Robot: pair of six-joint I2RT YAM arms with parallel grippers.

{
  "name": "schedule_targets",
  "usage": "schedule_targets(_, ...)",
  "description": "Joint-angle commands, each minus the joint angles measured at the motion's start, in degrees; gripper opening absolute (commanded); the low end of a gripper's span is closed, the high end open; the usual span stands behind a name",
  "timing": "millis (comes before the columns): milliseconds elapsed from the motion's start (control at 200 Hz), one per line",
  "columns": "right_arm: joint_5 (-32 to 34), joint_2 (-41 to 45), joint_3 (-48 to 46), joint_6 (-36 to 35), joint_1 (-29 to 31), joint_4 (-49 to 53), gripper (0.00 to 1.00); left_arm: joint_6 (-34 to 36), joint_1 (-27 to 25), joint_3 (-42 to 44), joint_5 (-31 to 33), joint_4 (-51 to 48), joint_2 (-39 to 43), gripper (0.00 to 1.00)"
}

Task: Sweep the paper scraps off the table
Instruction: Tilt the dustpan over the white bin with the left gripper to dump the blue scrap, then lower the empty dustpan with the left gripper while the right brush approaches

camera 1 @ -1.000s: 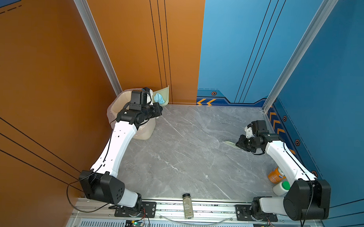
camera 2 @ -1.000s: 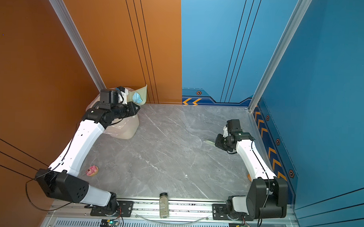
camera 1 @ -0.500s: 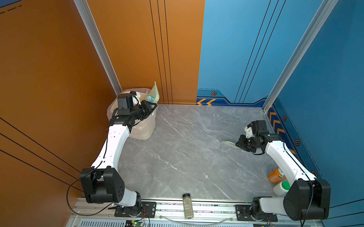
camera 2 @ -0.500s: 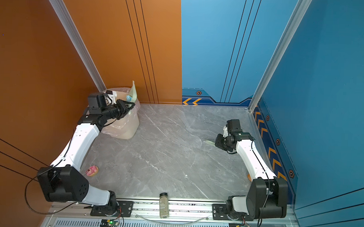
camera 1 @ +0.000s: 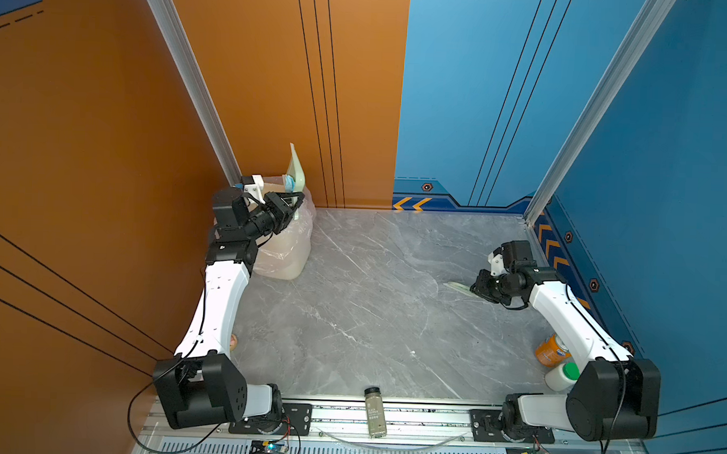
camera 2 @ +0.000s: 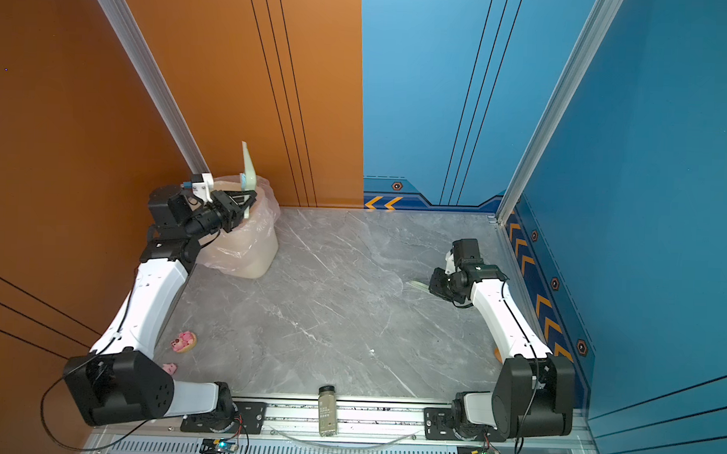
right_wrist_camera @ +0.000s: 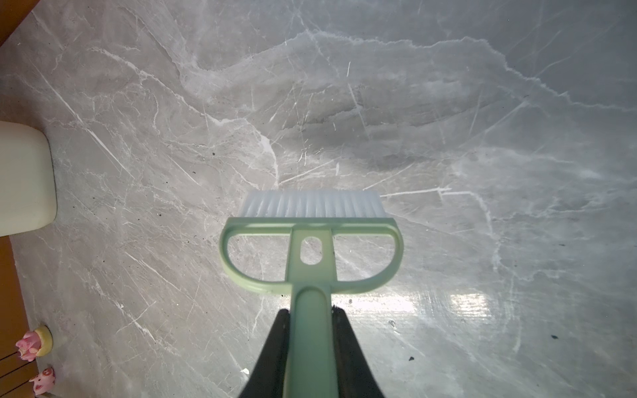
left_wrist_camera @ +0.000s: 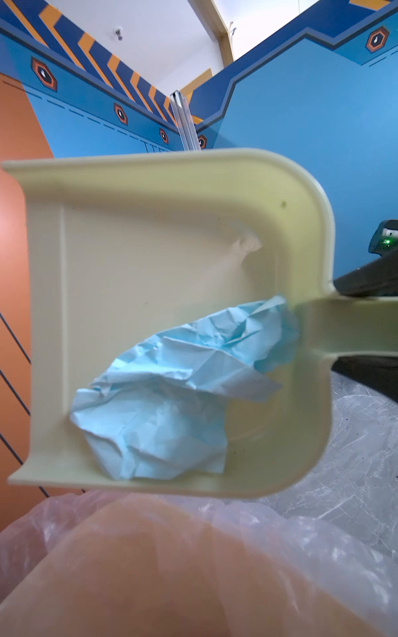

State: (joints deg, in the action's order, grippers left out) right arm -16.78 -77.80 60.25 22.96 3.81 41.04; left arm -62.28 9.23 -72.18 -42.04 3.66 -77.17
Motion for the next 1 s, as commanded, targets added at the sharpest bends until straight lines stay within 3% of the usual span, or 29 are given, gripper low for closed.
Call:
schedule_targets(0,-0.6,-0.7,0.4,0.3,0.4,-0.2,0.00,-6.7,1.3,2.7,-3.0,8.4,0.7,0.00)
schedule_targets(325,-0.3,-0.7,0.2,0.3,0.6,-0.2,0.00,-21.3,3.5,7.5,-5.4,24.9,-0.1,0.00)
schedule_targets(581,-0.2,-1.0,0.3,0.3,0.5,-0.2,0.00,-27.1,4.0,8.9,-5.8,30.7,-0.1,0.00)
schedule_targets(716,-0.2,-1.2,0.2,0.2,0.6,-0.2,0.00,-34.3,4.4,10.6,-5.4,39.8,-1.1,0.00)
schedule_targets(996,-0.4,-1.4,0.4,0.3,0.7,-0.3,0.00,-30.6,3.5,10.6,-6.3,38.3,-1.1,0.00)
